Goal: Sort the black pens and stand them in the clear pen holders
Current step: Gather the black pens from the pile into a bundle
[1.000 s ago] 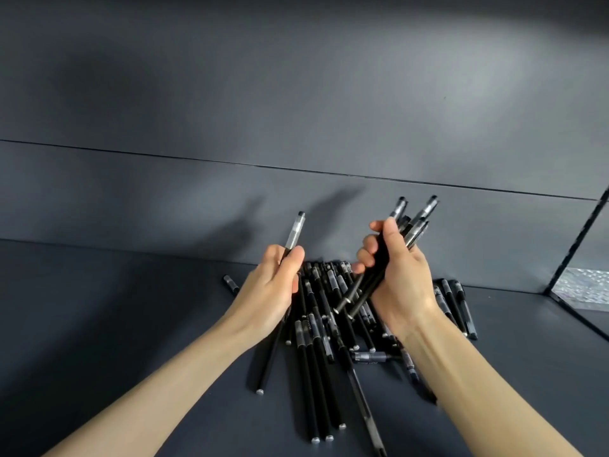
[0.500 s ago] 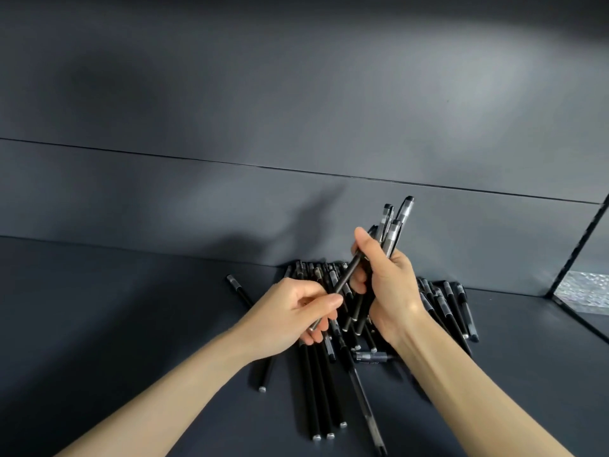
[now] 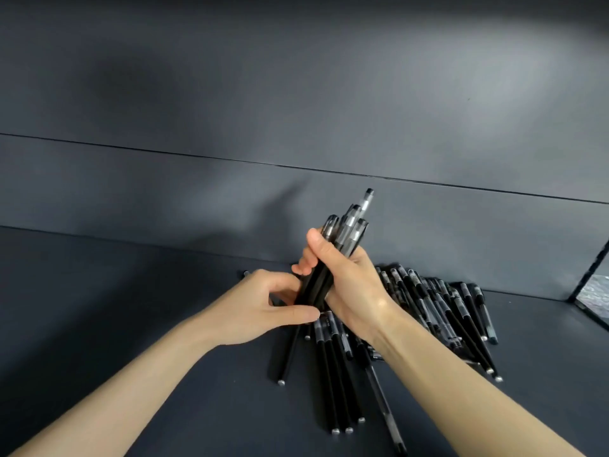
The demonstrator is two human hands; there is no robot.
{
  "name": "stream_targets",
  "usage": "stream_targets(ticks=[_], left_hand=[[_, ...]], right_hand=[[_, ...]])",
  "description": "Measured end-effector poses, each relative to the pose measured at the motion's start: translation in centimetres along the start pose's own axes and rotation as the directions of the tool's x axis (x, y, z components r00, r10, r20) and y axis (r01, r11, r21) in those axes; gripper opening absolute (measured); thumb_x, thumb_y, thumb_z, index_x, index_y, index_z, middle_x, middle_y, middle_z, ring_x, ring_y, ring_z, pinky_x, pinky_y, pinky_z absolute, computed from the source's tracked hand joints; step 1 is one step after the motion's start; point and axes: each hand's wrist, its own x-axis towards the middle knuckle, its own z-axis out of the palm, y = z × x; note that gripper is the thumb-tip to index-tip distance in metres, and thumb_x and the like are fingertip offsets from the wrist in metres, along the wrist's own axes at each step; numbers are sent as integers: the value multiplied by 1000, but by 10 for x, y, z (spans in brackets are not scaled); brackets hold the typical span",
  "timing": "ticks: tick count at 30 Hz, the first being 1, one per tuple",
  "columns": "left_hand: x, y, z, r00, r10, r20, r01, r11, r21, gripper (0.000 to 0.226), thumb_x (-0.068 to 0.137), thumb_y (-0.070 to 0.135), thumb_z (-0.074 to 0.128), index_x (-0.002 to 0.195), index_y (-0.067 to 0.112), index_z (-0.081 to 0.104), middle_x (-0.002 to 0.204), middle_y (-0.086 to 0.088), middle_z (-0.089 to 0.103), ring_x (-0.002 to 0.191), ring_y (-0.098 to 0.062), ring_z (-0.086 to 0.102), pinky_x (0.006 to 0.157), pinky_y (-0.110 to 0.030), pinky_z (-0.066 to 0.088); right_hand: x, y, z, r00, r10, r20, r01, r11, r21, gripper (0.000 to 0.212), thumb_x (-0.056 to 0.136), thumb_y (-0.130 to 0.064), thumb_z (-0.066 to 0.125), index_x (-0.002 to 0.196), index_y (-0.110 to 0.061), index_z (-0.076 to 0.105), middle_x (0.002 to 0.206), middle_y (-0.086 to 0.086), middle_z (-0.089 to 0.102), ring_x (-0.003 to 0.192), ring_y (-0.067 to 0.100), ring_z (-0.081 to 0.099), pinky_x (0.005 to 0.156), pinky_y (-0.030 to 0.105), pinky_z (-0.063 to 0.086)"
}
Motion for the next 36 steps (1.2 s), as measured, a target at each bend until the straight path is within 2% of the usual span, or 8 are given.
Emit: stream_targets(ticks=[5, 9, 12, 16, 19, 23, 30, 36], left_hand=[[-12, -13, 8, 994, -69, -85, 76, 993, 85, 46, 82, 30, 72, 45, 26, 45, 50, 9, 37, 51, -7, 32, 52, -19, 25], [-14, -13, 10, 993, -51, -108, 67, 988, 140, 45, 80, 32, 73, 44, 30, 47, 49, 10, 36, 50, -8, 32, 50, -18, 25], [-16, -11, -1, 985, -106, -134, 129, 976, 174, 11, 74, 42, 76, 76, 36, 68, 69, 18, 61, 63, -7, 50, 56, -13, 37], [-15, -22, -4, 950, -235, -208, 285, 923, 260, 39, 74, 52, 71, 106, 32, 63, 103, 16, 57, 97, 1, 51, 74, -12, 37], [-8, -19, 9, 944, -302, -136, 331, 861, 386, 63, 76, 63, 62, 126, 28, 46, 132, 13, 37, 126, -9, 32, 93, -25, 32], [17, -23, 20, 904, -391, -175, 421, 733, 534, 84, 79, 71, 50, 142, 21, 29, 151, 0, 22, 140, -25, 19, 107, -38, 25], [34, -36, 30, 911, -252, -325, 347, 894, 281, 49, 83, 46, 66, 122, 19, 53, 127, 4, 44, 114, -17, 49, 73, -14, 41], [55, -36, 25, 844, -419, -336, 499, 842, 204, 62, 75, 36, 76, 121, 5, 47, 119, -7, 51, 105, -22, 54, 84, -28, 44]], right_hand=[[-3, 11, 3, 993, 67, 97, -44, 974, -221, 24, 82, -30, 64, 70, -11, 57, 70, 2, 56, 78, 19, 54, 84, 37, 45], [-4, 15, 1, 994, 107, 25, -95, 949, -300, 31, 77, -39, 65, 68, -9, 59, 70, -2, 58, 78, 16, 57, 88, 41, 43], [-3, 9, 0, 992, 117, -55, -126, 967, -220, 36, 77, -41, 63, 63, -8, 58, 70, 6, 59, 77, 22, 60, 89, 43, 47], [2, -16, -14, 976, 69, -206, -70, 998, 0, 36, 87, -33, 61, 61, -12, 45, 53, 4, 43, 51, 18, 51, 73, 41, 57], [1, -20, -26, 956, 68, -287, -59, 997, 39, 35, 92, -26, 58, 66, -17, 36, 53, 0, 31, 45, 12, 31, 48, 27, 42], [-3, -7, -34, 947, 162, -278, -133, 984, 121, 21, 92, -21, 58, 75, -13, 48, 54, -3, 34, 45, 10, 31, 43, 22, 33], [-6, 0, -42, 951, 193, -243, -163, 977, 139, 17, 91, -19, 58, 78, -10, 52, 56, -2, 35, 46, 10, 32, 44, 22, 33], [-6, 2, -43, 943, 204, -264, -174, 976, 135, 16, 91, -18, 59, 78, -9, 55, 57, 0, 38, 47, 11, 34, 45, 24, 34]])
